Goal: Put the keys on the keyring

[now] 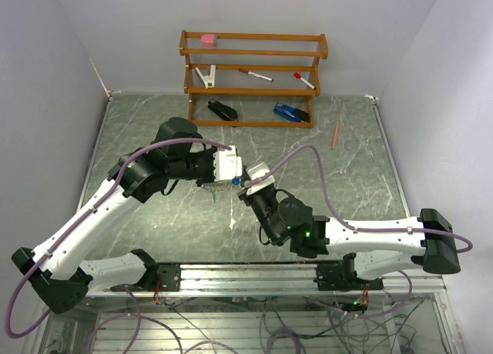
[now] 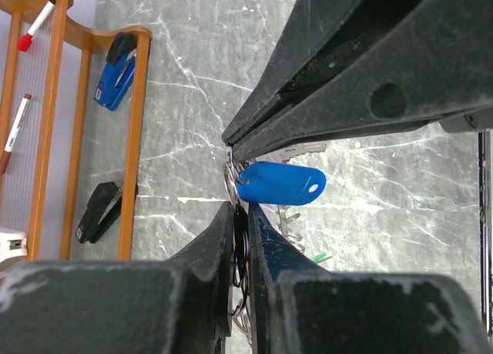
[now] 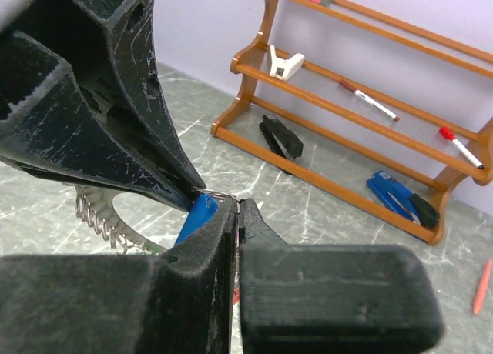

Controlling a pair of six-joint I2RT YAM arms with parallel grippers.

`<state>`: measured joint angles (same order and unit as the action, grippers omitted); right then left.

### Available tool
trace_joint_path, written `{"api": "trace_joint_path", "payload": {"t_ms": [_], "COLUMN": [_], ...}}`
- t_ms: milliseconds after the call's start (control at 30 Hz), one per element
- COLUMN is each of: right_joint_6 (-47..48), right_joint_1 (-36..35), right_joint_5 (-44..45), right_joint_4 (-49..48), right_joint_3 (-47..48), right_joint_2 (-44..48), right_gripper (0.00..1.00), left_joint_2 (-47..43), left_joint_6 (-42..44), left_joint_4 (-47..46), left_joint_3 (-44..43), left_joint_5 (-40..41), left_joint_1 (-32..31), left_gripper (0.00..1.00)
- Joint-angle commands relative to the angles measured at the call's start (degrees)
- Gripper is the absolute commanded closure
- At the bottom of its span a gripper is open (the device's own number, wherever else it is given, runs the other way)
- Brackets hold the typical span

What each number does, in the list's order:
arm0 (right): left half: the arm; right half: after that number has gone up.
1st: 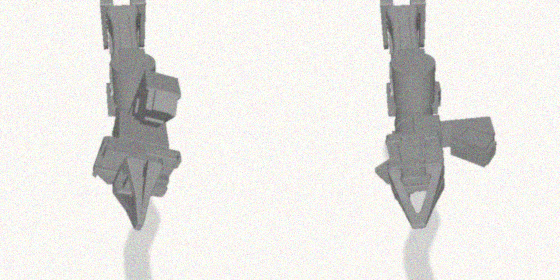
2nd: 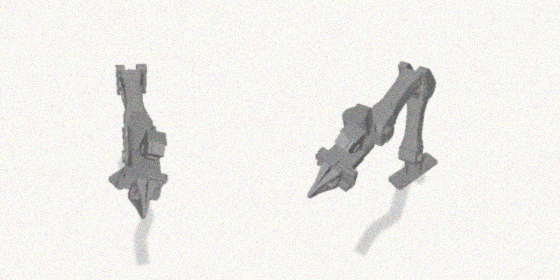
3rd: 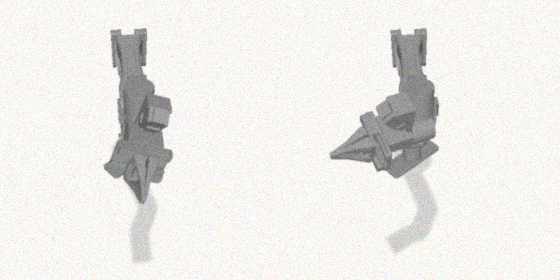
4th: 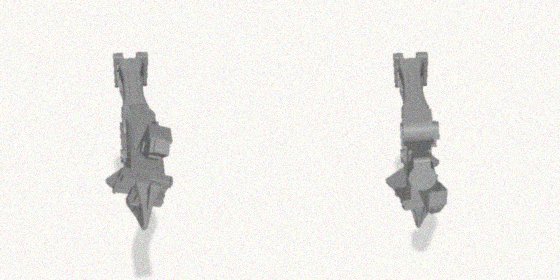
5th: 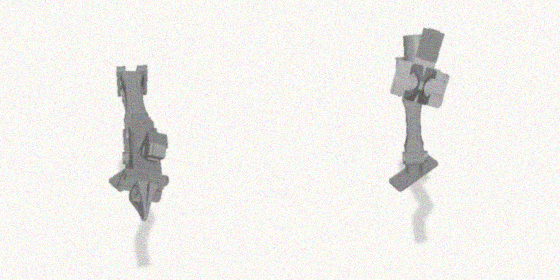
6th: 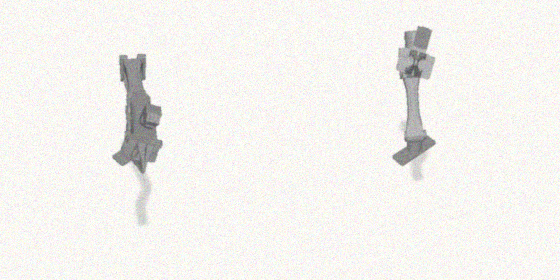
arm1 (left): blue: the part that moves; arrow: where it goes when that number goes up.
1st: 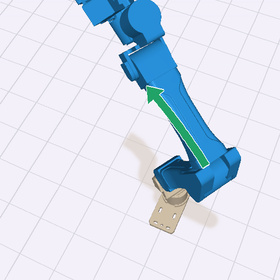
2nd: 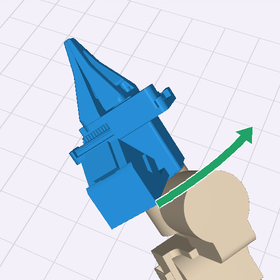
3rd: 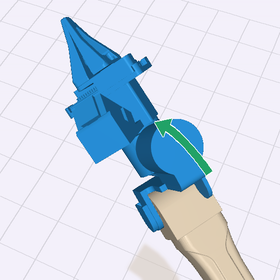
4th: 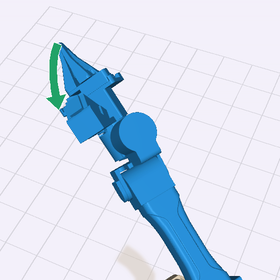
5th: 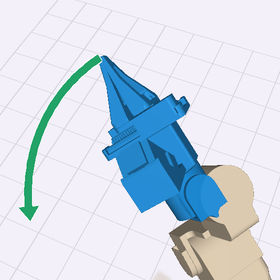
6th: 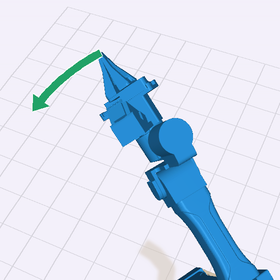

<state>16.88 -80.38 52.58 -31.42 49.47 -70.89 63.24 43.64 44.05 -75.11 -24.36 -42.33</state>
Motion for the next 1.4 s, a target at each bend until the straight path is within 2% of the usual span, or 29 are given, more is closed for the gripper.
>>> {"api": "trace_joint_path", "payload": {"t_ms": [0, 167, 367, 600, 1367], "right_joint_6": [6.72, 10.5, 9.14, 5.74, -4.56], "right_joint_1": [-0.26, -1.04, -1.42, -2.01, -2.09], "right_joint_5": [9.03, 9.9, 10.53, 10.77, 6.28], "right_joint_4": [-8.56, -13.33, -13.1, -11.57, -3.76], "right_joint_3": [-0.95, -0.49, 0.51, 0.93, 1.32], "right_joint_2": [-1.81, -3.82, -4.08, -3.65, 1.15], "right_gripper": [1.0, 1.0, 1.0, 1.0, 1.0], "left_joint_2": [-0.31, -0.11, 0.1, 0.23, -1.18], "left_joint_6": [-1.66, -4.0, -6.43, -8.33, -9.49], "left_joint_4": [1.13, 0.21, -1.61, -3.33, -5.33], "left_joint_3": [-3.2, -2.83, -3.14, -2.91, -1.18], "left_joint_5": [-3.12, -2.75, 1.2, 4.73, 5.36], "left_joint_1": [-0.23, -0.29, -0.27, -0.28, -0.27], "left_gripper": [0.93, 0.93, 0.93, 0.93, 0.93]}}
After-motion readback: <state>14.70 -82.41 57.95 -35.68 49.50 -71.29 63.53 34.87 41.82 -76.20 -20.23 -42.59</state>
